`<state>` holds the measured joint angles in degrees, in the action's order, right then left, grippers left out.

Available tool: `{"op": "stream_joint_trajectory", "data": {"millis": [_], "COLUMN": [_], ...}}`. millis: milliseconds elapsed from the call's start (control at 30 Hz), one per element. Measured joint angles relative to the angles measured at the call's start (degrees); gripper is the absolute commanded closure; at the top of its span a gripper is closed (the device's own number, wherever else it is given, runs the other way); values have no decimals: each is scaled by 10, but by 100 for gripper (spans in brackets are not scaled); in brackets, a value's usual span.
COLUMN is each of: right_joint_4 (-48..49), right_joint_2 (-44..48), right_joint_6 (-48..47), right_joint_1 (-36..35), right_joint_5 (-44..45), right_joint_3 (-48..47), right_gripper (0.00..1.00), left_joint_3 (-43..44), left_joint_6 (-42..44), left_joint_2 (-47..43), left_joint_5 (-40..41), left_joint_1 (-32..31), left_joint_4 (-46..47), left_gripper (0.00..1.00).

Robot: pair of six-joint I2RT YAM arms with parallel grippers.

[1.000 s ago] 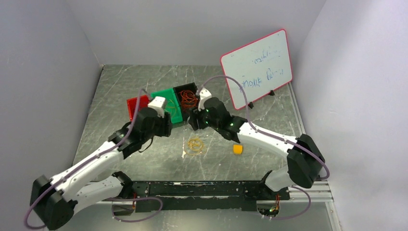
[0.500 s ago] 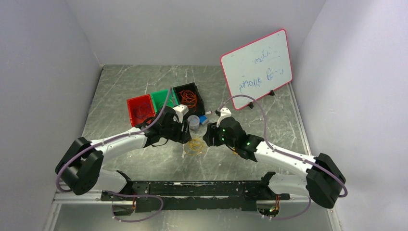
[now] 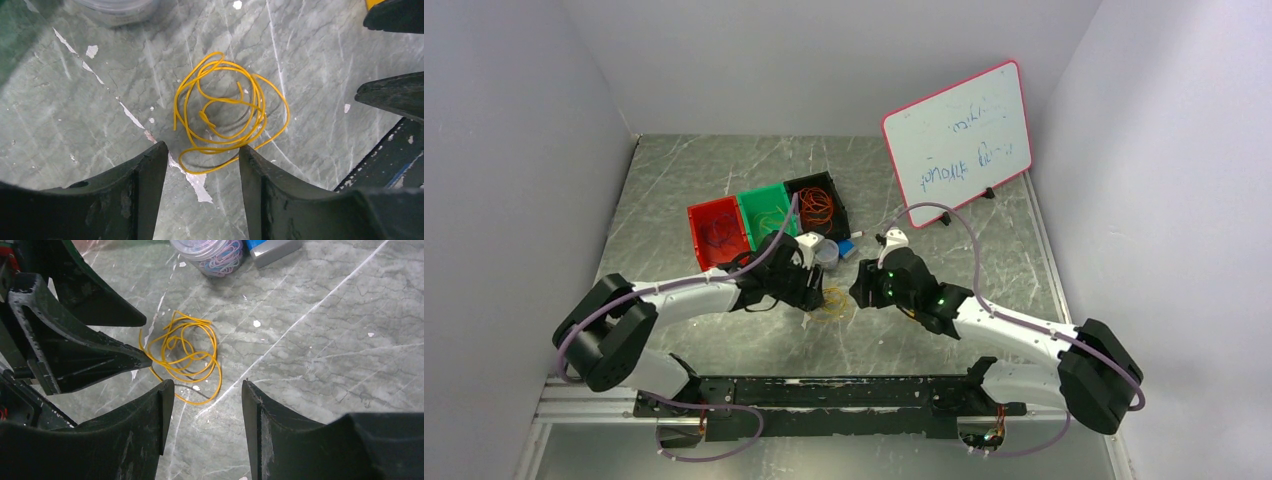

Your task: Untangle the cables

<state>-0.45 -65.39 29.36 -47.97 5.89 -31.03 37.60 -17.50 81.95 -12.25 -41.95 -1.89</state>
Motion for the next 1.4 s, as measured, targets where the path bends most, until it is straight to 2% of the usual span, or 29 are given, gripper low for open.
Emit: {"op": "stream_joint_trajectory", "data": {"millis": [300, 567, 867, 933, 1033, 1133, 1400], "right_joint_4": [4, 10, 15, 15, 16, 16, 17], "right_joint_2": [-17, -31, -31, -31, -33, -37, -43], "right_joint_6": [-1, -2, -2, -2, -2, -2, -3], "right_joint_1": [0, 0, 0, 0, 0, 0, 0], "right_joint_5": [-10, -16, -16, -16, -16, -16, -16], "right_joint_3": [0, -1, -1, -1, -2, -2, -8], "right_gripper": [44, 44, 44, 44, 44, 44, 44], "left_joint_3": [-2, -15, -15, -15, -16, -25, -47], "left_joint_6": [9, 10, 13, 13, 12, 6, -7], "left_joint_2": [15, -8, -40, -40, -40, -40, -40], "left_joint_5": [17, 26, 41, 47, 56, 63, 80], "left_joint_1": [-2, -2, -2, -2, -2, -2, -2], "left_joint_4": [23, 29, 28, 23, 21, 22, 24], "left_gripper": [76, 93, 93, 88, 75, 66, 57]}}
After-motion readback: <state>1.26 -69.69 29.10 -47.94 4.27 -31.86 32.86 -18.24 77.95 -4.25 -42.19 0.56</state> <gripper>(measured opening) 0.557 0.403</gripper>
